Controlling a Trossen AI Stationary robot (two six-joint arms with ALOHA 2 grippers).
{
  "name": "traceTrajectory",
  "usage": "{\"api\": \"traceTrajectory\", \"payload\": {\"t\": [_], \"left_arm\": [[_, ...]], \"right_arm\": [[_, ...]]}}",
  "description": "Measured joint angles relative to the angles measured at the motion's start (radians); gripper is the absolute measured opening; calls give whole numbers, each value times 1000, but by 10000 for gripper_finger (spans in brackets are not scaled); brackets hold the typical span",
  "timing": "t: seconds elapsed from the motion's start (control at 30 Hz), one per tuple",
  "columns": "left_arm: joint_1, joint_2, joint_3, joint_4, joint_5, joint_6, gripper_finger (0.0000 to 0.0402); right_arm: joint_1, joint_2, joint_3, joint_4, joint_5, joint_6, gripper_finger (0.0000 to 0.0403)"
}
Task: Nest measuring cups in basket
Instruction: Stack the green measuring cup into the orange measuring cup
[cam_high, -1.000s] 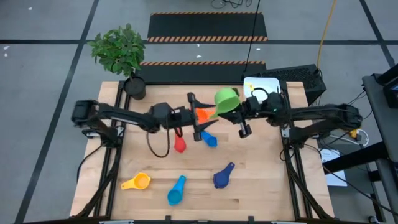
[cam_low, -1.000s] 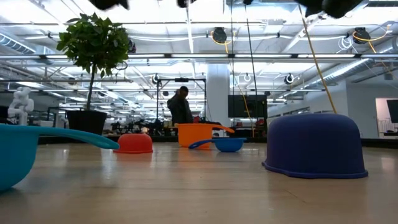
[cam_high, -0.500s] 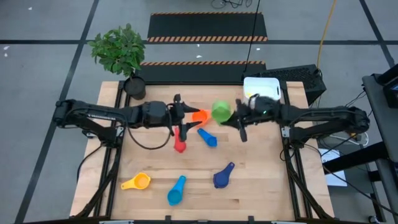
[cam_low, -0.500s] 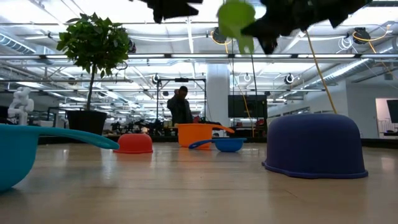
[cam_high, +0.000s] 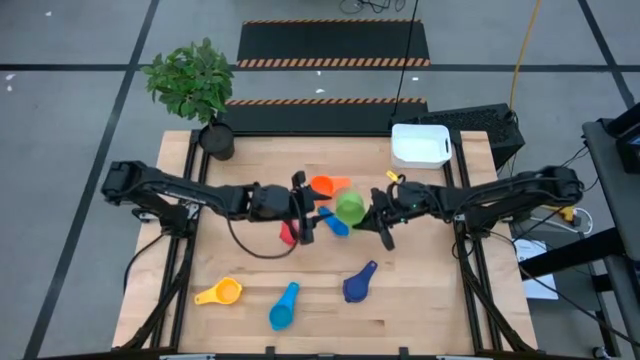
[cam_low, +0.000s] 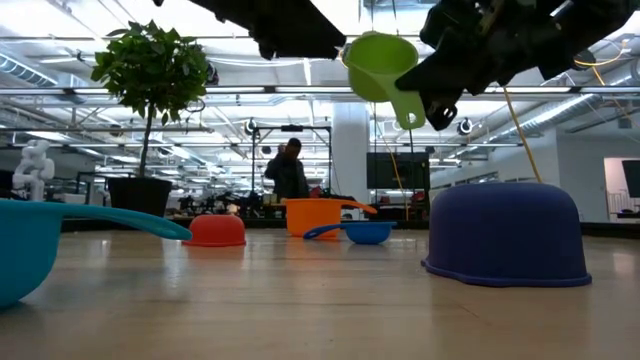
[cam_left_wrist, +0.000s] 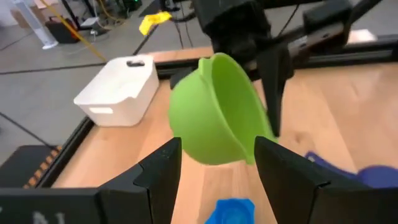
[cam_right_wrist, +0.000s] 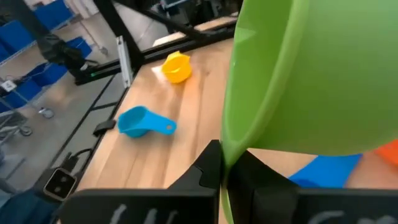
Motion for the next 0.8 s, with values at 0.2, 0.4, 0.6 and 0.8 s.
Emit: {"api": "traceTrajectory", "payload": {"t": [0.2, 0.4, 0.6, 0.8], "left_arm": [[-49, -20, 0, -7, -116, -61, 205], [-51, -38, 38, -104, -63, -200, 211], [-52, -40, 99, -143, -59, -157, 248], [1, -30, 176, -186, -10, -90, 282]], "right_arm": [[18, 18, 0, -1, 34, 31, 0], [17, 18, 0, -11, 84, 37, 0], [18, 18, 0, -65, 108, 42, 0], [17, 18, 0, -75, 159, 42, 0]]}}
